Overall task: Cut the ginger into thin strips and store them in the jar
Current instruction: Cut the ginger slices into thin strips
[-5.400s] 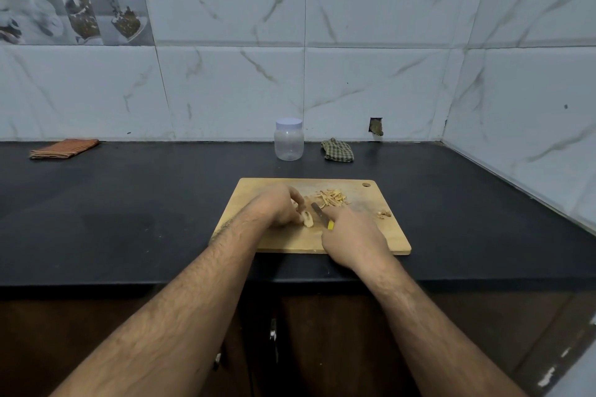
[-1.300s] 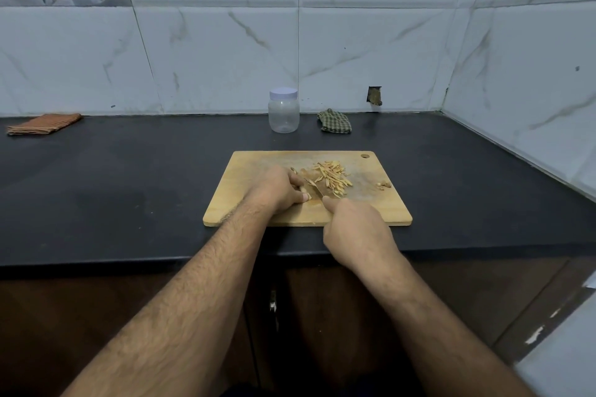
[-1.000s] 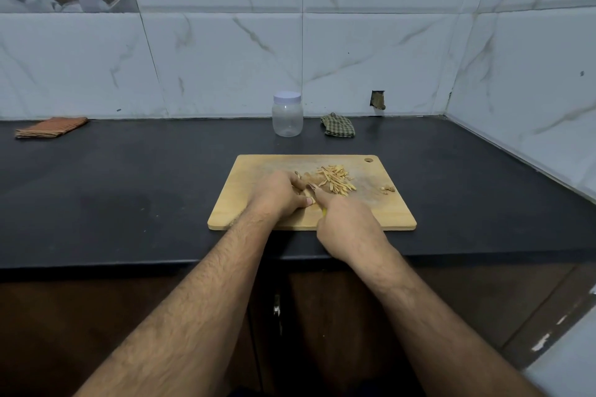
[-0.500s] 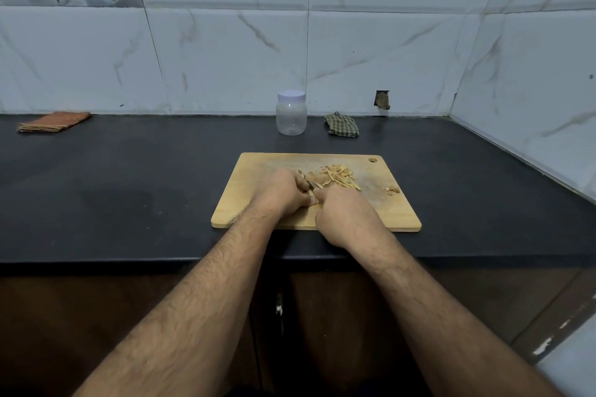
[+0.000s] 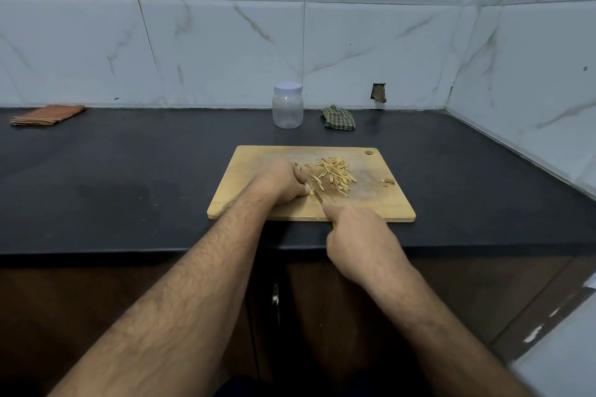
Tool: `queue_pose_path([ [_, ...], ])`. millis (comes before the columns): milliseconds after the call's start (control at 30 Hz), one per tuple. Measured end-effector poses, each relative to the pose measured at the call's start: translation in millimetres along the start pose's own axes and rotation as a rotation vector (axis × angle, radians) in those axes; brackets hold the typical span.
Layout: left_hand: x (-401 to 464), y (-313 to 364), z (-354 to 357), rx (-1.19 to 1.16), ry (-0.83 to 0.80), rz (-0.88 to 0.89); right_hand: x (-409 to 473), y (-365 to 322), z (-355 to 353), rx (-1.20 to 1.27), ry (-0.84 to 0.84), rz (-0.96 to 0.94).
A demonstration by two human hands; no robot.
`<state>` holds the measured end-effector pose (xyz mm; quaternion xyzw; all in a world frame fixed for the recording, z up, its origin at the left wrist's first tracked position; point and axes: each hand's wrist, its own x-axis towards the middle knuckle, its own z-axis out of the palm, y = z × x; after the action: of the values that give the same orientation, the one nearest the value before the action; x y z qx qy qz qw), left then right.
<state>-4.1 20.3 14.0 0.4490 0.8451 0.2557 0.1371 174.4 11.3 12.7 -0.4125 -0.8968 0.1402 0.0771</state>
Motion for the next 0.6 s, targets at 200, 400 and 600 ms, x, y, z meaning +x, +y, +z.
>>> queue_pose_path([
  [200, 4.0, -3.0, 4.7, -0.084, 0.078, -0.058, 6.8, -0.3, -3.4, 0.041, 0.025, 0.029],
  [400, 5.9, -3.6, 5.8, -0.169, 0.075, -0.120, 18.7, -3.8, -7.2, 0.099, 0.045, 0.014],
  [600, 5.5, -3.9, 4.1, -0.245, 0.071, -0.158, 32.4, -14.2, -8.8, 0.120, 0.030, -0.016],
])
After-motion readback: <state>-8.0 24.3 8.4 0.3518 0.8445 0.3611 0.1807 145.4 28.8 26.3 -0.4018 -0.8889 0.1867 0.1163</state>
